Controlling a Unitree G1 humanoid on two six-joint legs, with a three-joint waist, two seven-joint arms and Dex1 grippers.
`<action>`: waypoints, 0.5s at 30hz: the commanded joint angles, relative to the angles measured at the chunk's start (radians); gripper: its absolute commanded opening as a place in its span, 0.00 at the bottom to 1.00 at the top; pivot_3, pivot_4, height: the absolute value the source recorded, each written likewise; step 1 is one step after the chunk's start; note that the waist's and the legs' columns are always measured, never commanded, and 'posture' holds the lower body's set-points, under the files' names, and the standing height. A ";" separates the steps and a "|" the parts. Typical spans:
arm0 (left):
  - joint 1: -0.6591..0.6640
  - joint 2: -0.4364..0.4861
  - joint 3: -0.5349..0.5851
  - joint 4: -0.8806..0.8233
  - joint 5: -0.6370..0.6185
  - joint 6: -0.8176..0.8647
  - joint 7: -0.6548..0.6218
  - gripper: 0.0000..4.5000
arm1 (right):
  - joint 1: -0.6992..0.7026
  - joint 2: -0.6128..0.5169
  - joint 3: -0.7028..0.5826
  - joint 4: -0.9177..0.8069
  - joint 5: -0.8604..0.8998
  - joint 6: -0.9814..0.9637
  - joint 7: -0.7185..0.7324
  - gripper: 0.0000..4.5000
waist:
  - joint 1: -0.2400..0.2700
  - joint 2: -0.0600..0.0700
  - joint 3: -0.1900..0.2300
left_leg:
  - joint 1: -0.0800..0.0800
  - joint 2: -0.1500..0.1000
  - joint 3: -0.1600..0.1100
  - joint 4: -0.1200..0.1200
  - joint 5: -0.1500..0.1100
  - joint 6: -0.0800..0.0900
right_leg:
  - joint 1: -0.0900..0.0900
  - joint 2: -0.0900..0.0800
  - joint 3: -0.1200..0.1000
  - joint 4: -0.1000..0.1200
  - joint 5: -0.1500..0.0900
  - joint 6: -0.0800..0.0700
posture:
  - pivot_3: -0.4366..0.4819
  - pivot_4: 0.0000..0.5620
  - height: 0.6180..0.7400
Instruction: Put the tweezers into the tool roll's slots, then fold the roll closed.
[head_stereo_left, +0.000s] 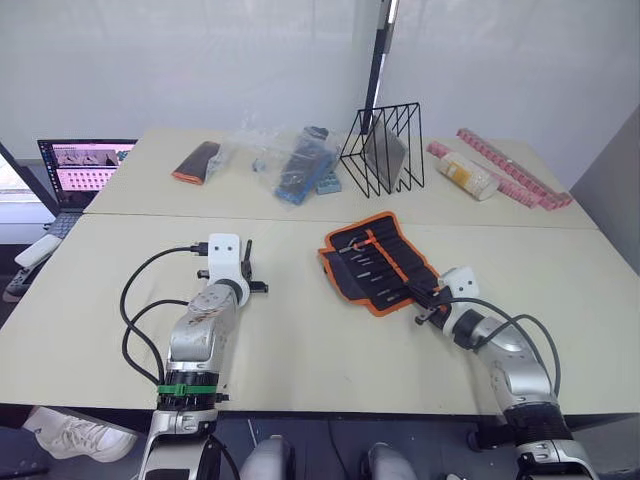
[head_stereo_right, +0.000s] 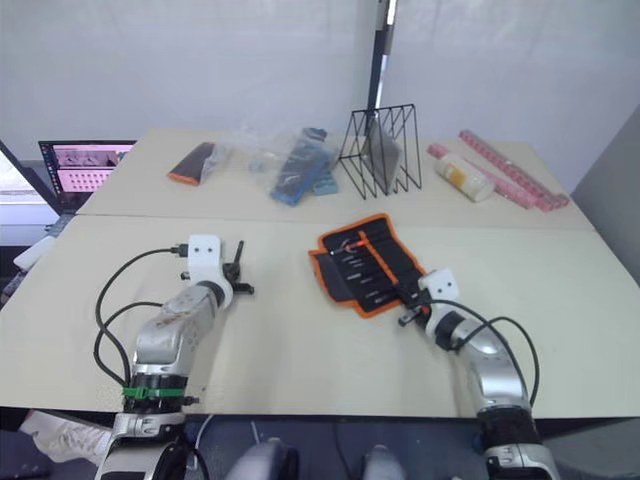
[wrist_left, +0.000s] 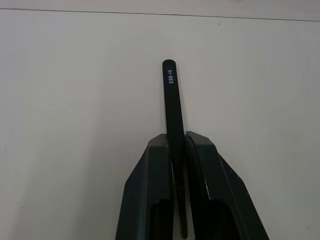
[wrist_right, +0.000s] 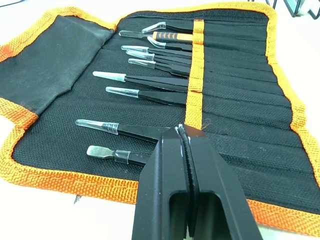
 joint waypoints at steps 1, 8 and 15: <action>-0.011 0.045 -0.015 -0.076 -0.010 -0.052 -0.071 0.01 | 0.011 -0.003 0.009 0.005 -0.015 0.026 0.000 0.00 | 0.000 0.000 0.000 | -0.002 0.000 0.000 0.000 0.000 0.000 | -0.002 0.000 0.000 0.000 0.000 0.000 | 0.48 0.27 0.55; -0.012 0.185 -0.132 -0.168 -0.089 -0.041 -0.387 0.01 | 0.021 -0.003 -0.019 -0.027 0.003 0.012 -0.014 0.00 | -0.001 0.000 0.000 | -0.003 0.000 0.000 0.000 0.001 -0.001 | -0.003 0.000 0.000 0.000 0.000 0.000 | 0.48 0.27 0.55; -0.103 0.259 -0.262 -0.174 -0.163 -0.036 -0.658 0.01 | 0.035 -0.015 -0.035 -0.042 0.008 0.011 -0.020 0.00 | 0.002 0.003 0.002 | -0.004 -0.001 0.000 0.000 0.001 0.000 | -0.003 0.000 0.000 0.000 0.000 0.000 | 0.48 0.27 0.55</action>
